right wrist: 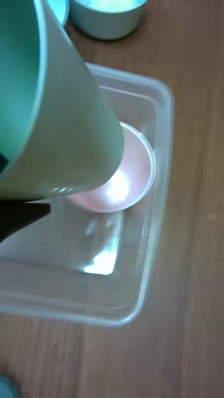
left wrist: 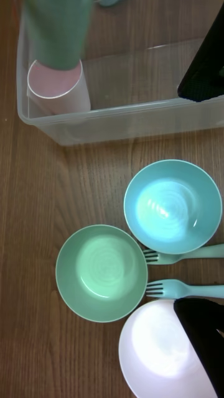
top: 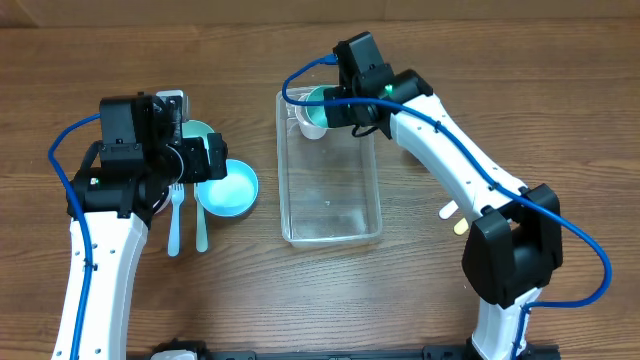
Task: Pack container
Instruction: 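Stack the green cup into the pink cup and release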
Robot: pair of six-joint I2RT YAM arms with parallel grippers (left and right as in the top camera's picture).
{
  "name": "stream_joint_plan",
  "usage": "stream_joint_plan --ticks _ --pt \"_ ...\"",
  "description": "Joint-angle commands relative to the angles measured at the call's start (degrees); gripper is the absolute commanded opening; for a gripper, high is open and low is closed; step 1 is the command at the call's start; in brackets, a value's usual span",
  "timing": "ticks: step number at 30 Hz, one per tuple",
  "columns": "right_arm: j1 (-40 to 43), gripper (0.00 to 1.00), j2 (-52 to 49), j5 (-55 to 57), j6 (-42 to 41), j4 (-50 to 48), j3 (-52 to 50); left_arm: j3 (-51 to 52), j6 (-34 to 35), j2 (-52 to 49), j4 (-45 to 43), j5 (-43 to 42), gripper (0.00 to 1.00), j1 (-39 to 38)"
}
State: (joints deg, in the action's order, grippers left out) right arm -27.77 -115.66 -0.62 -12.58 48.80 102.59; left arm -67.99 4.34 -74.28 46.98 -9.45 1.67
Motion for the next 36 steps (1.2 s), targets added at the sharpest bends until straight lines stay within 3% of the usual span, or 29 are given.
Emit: stream_joint_plan --ticks 1,4,22,26,28,33,36 --pt "0.20 0.04 0.55 0.55 3.02 4.59 12.00 -1.40 0.59 -0.31 -0.09 -1.07 1.00 0.57" --pt "0.17 0.04 0.55 0.57 3.04 7.28 17.29 -1.40 0.59 -0.31 -0.09 -1.07 1.00 0.57" --pt "0.61 0.04 -11.78 3.54 3.69 8.72 17.29 -1.40 0.59 -0.31 -0.09 -1.07 1.00 0.57" --pt "0.50 0.29 -11.78 3.32 4.35 8.81 17.29 -1.40 0.59 -0.31 -0.07 -1.07 1.00 0.57" --pt "0.50 0.37 -11.78 3.30 4.61 8.59 17.29 -1.40 0.59 -0.31 -0.09 -1.07 1.00 0.57" --pt "0.50 0.44 -11.04 3.26 6.82 9.99 18.67 -1.40 0.59 -0.31 -0.09 -1.07 1.00 0.57" --pt "1.33 0.52 -9.07 10.75 5.79 15.74 23.67 -1.40 0.61 -0.31 -0.09 -1.07 1.00 0.55"
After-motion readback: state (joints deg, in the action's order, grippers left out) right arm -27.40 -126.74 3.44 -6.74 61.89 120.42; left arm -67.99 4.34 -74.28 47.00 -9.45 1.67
